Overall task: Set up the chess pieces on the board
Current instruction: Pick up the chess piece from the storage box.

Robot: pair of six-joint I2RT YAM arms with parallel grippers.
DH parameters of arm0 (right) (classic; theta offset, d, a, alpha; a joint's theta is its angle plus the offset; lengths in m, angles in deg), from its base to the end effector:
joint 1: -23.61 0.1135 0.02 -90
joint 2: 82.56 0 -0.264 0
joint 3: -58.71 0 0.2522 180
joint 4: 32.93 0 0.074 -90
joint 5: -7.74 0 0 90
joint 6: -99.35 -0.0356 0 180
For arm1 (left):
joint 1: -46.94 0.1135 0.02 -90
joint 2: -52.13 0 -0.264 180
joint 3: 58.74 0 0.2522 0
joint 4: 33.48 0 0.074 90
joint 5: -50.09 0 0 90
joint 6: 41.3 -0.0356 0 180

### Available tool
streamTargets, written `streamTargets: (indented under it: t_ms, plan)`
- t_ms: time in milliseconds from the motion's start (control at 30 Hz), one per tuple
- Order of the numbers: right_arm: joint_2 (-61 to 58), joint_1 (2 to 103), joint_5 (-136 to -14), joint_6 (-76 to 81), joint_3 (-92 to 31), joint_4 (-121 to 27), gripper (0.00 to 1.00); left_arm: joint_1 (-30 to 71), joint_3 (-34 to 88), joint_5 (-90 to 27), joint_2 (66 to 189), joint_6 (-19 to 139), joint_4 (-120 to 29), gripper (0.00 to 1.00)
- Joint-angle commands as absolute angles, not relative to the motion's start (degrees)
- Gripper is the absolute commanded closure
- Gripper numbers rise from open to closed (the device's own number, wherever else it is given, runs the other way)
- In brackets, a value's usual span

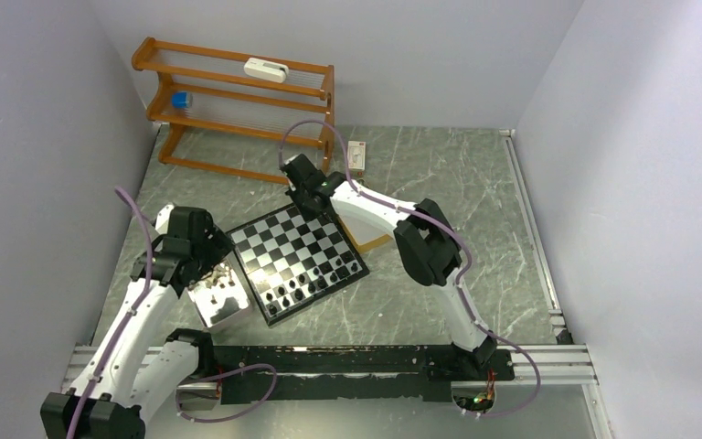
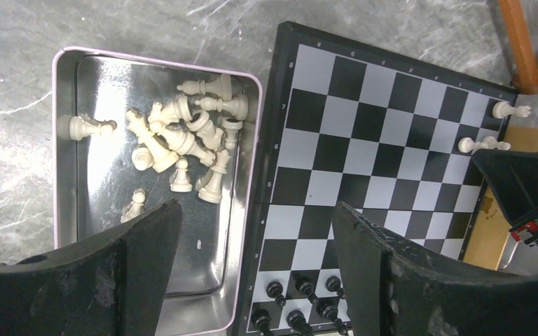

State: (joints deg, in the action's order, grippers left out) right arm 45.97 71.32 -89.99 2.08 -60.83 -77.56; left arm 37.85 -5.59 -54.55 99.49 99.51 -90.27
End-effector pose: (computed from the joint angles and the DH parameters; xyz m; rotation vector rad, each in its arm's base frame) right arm 0.3389 0.3654 0.1926 -0.8148 2.3734 0.2302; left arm 0.1597 -0.0164 0.2489 -0.9668 2.2272 -0.1588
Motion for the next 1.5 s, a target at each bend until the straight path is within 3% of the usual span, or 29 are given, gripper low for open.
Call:
streamTargets:
  t_ms: [0,267,533,667,833,933,1133,1467]
  plan:
    - [47.0,70.9,-91.6,2.7,-62.8,-77.4,0.98,38.1,-7.6,-53.6,99.9,100.9,-89.6,0.17]
    - [47.1,70.8,-89.7,3.5,-63.9,-78.7,0.98,38.1,-7.4,-54.6,99.3,101.8,-90.3,0.18]
    - [37.3,70.7,-81.1,1.0,-54.4,-75.4,0.96,38.1,-6.9,-55.5,100.7,106.8,-94.0,0.21]
    - [30.5,70.5,-79.2,-0.9,-49.0,-72.4,0.82,38.5,-6.4,-56.0,104.3,106.5,-93.0,0.26]
    - [20.9,70.4,-77.6,-2.8,-38.6,-65.8,0.57,40.0,-6.4,-53.2,109.1,105.5,-91.6,0.33]
    - [15.7,70.4,-76.6,-3.3,-33.5,-62.3,0.52,40.9,-5.9,-54.4,110.6,106.1,-93.0,0.37]
    - [8.4,70.4,-74.5,-3.5,-26.3,-56.7,0.51,45.2,-8.1,-53.1,112.5,107.0,-91.6,0.49]
    - [6.0,70.3,-73.5,-1.8,-25.8,-55.8,0.52,45.8,-11.5,-51.3,114.4,107.5,-87.7,0.64]
